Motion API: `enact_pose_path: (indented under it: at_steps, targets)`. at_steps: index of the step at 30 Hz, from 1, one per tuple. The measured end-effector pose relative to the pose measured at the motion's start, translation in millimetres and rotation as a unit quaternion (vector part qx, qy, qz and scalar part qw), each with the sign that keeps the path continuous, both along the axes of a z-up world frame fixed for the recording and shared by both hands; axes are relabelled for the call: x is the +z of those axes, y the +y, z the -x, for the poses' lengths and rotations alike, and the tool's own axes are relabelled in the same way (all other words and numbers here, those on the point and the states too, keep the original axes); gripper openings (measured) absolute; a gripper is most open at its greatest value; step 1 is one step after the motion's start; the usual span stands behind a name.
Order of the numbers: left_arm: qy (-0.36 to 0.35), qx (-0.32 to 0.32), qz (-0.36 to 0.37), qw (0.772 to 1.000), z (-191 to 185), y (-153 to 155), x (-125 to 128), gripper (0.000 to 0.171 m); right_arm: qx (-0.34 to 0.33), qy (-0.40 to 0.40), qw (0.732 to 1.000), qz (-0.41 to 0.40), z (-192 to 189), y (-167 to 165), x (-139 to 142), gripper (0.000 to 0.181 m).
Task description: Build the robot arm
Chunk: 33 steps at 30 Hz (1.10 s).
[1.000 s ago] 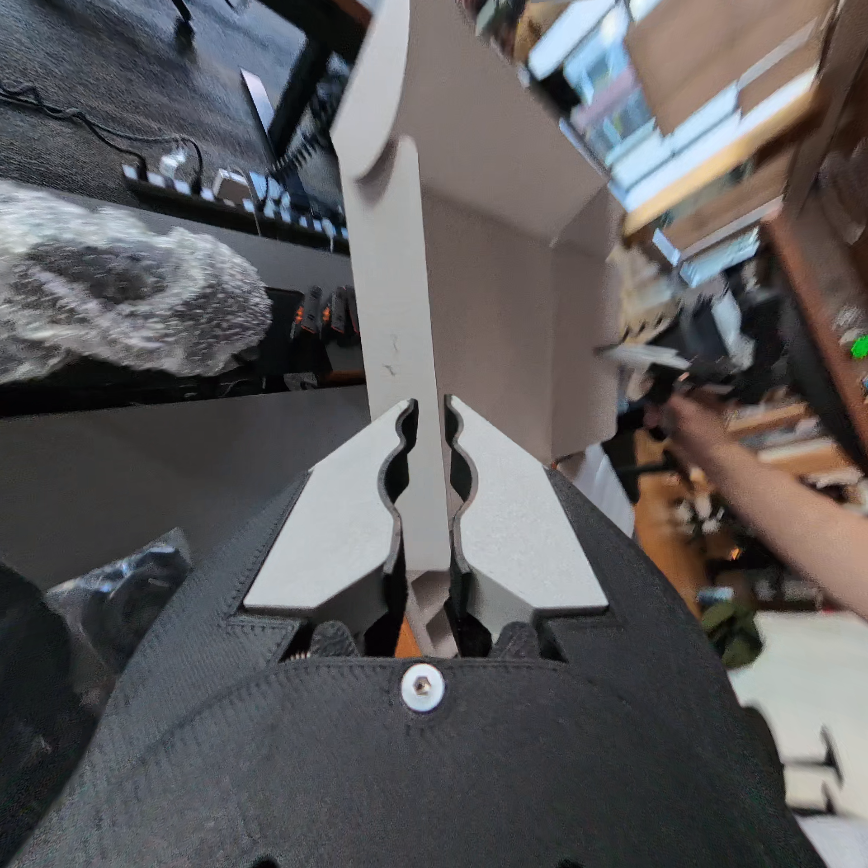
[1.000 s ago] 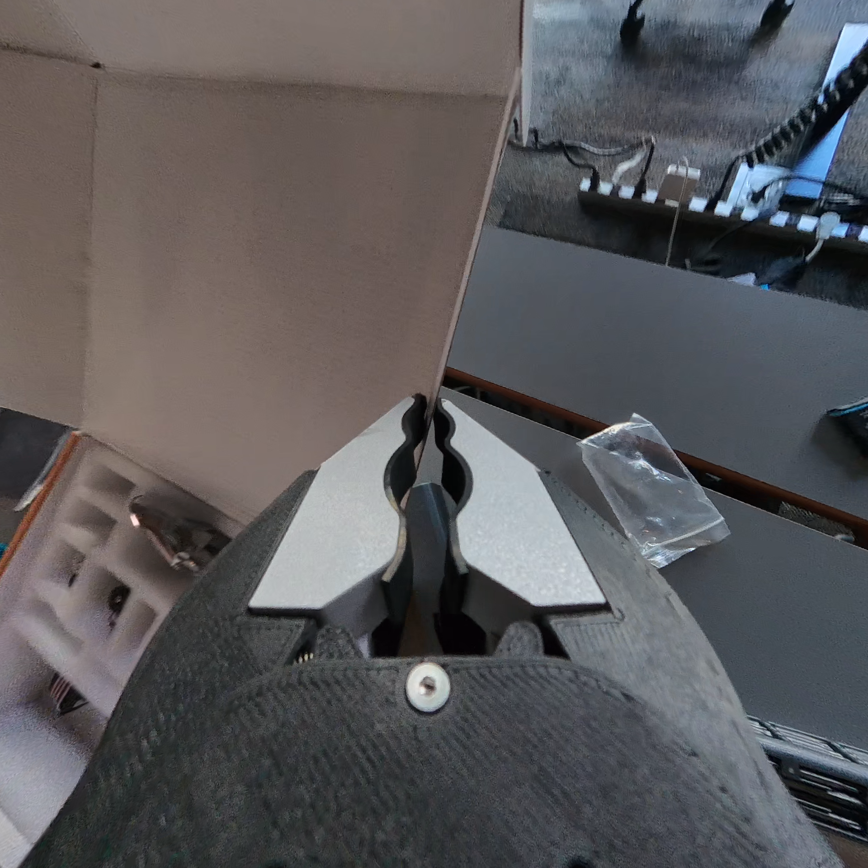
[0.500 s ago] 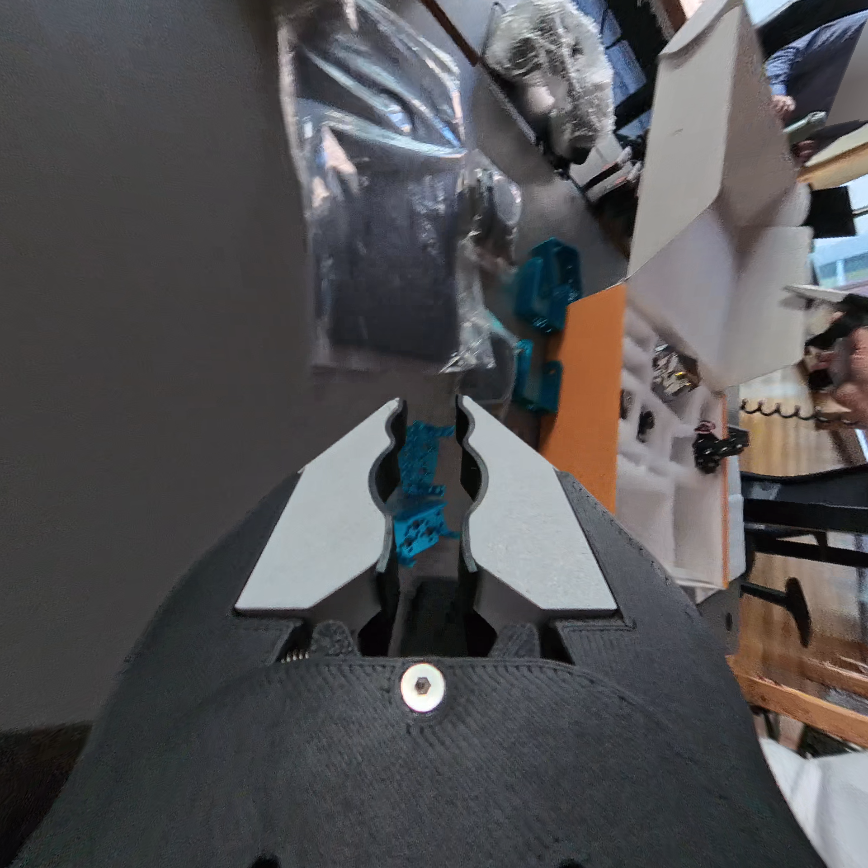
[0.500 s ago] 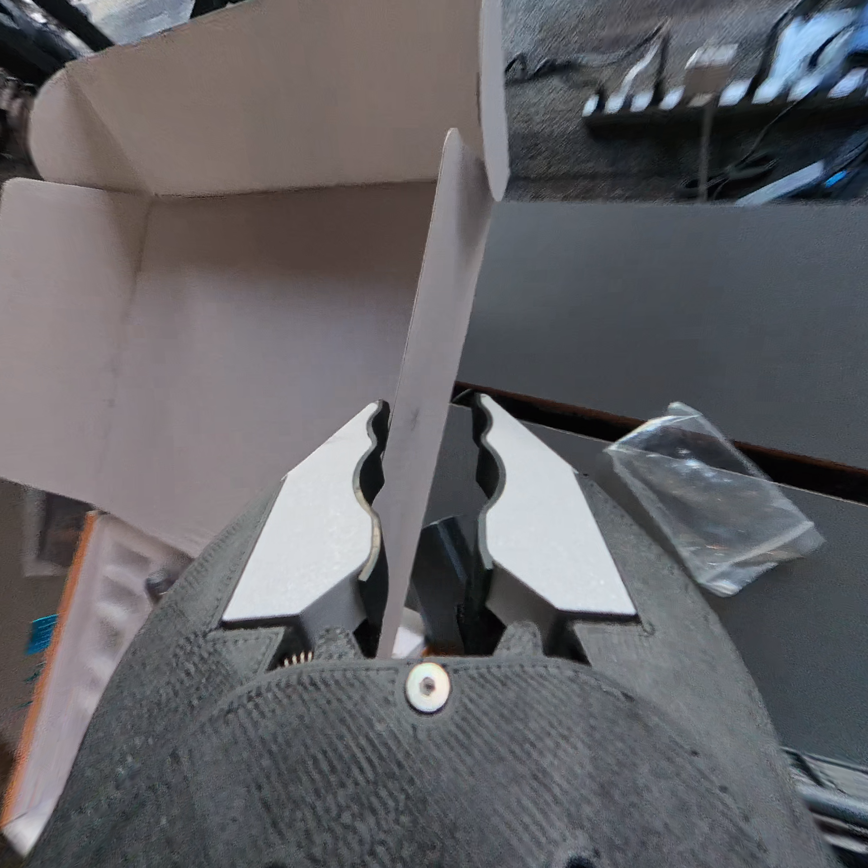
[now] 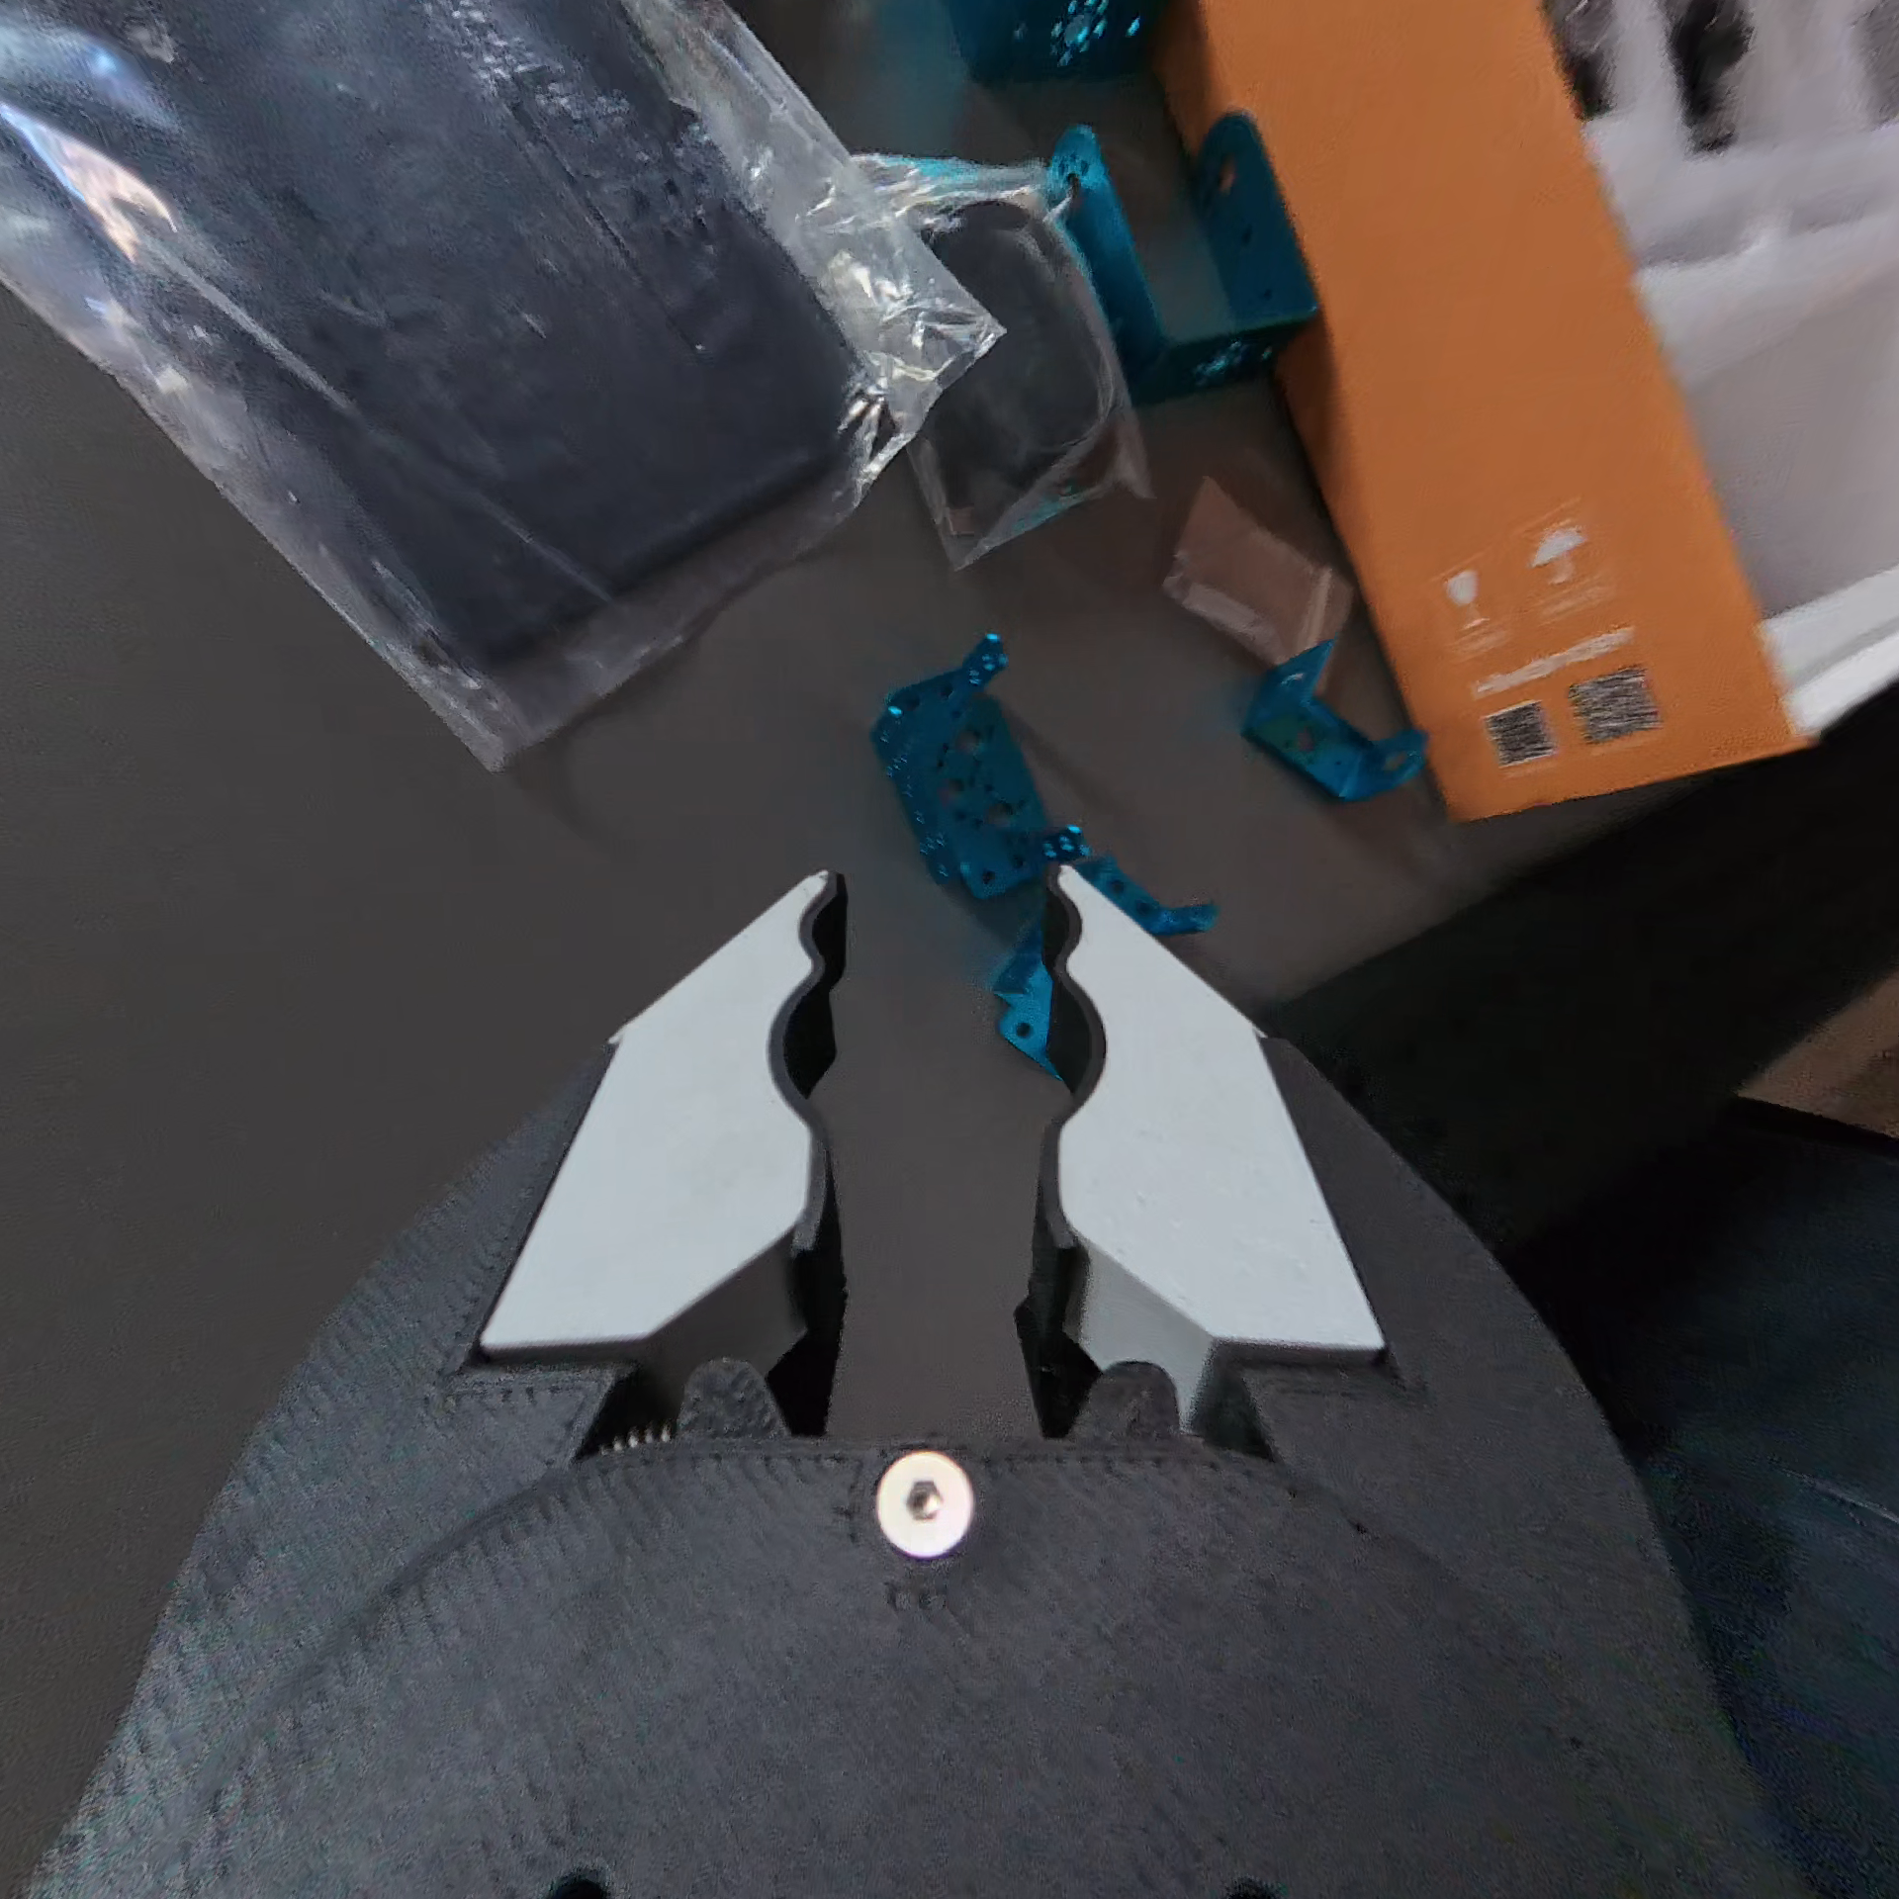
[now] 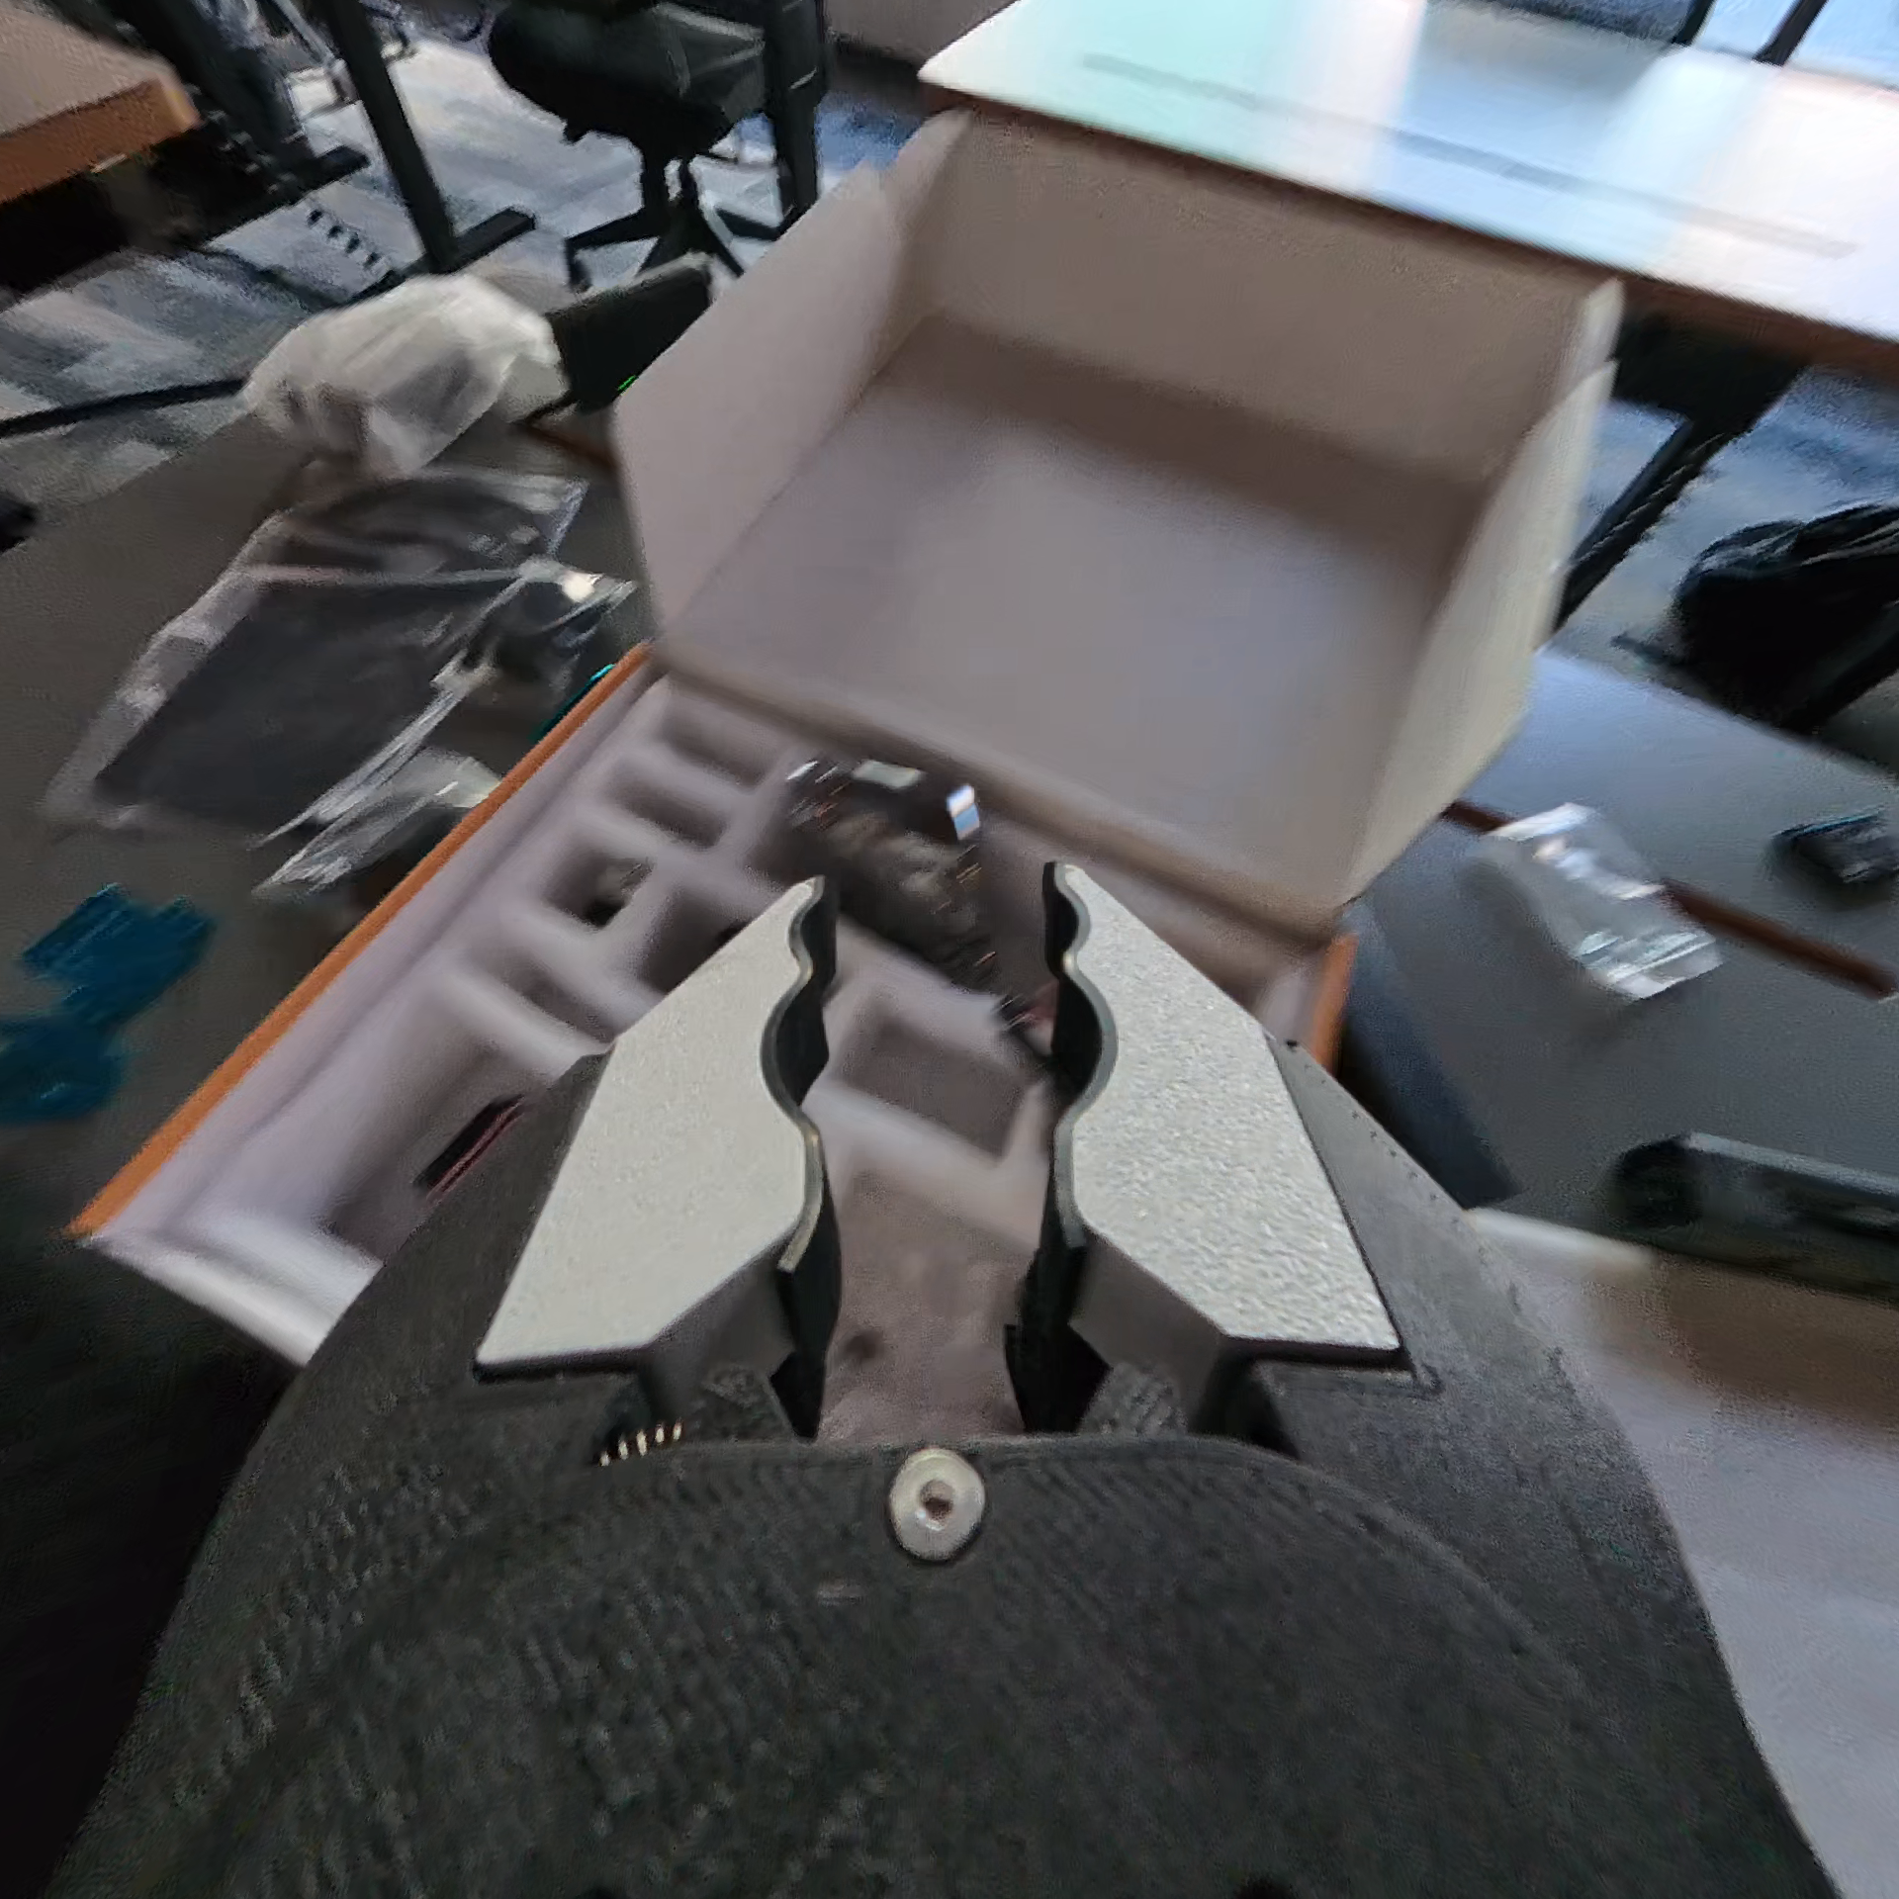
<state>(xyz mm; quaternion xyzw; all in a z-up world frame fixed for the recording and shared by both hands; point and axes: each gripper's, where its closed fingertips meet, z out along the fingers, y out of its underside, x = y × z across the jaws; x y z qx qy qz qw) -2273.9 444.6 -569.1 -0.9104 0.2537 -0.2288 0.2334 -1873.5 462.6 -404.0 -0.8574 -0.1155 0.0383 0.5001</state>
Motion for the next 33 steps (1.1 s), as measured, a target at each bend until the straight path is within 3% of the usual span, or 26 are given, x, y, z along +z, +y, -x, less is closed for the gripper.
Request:
enact_pose_path:
  at_steps: [4, 7, 9, 12, 14, 17, 19, 22, 28, 33]
  targets:
    - [0.047, 0.056, -0.037, 0.997, 14, 41, -7, 0.033, 0.034, -0.009, 0.999, 0.028, 65, -50, -35, 0.038]
    - [0.071, 0.146, -0.054, 0.985, 49, 85, -12, 0.047, 0.063, -0.014, 0.998, 0.026, 96, -66, -47, 0.038]
    - [0.053, 0.197, -0.042, 0.978, 65, 109, -18, 0.056, 0.079, -0.008, 0.997, 0.02, 108, -73, -55, 0.037]
    - [0.001, 0.226, 0.014, 0.974, 62, 125, -31, 0.056, 0.089, 0.014, 0.996, 0.02, 118, -77, -68, 0.036]
    - [0.013, 0.225, 0.027, 0.974, 59, 130, -41, 0.055, 0.088, 0.026, 0.995, 0.024, 119, -79, -76, 0.036]
    - [0.066, 0.193, 0.005, 0.979, 57, 134, -49, 0.012, 0.078, 0.037, 0.996, 0.015, 115, -80, -82, 0.034]
    - [0.077, 0.175, -0.008, 0.982, 53, 134, -49, 0.0, 0.075, 0.051, 0.996, 0.016, 113, -82, -87, 0.033]
    - [0.075, 0.16, -0.015, 0.984, 54, 133, -49, 0.0, 0.074, 0.054, 0.996, 0.015, 108, -81, -93, 0.031]
    - [0.019, 0.166, 0.037, 0.985, 71, 118, -48, 0.0, 0.079, 0.057, 0.995, 0.004, 106, -69, -87, 0.029]
    - [0.079, 0.193, 0.032, 0.977, 126, 99, -46, 0.0, 0.098, 0.048, 0.994, 0.009, 113, -60, -89, 0.029]
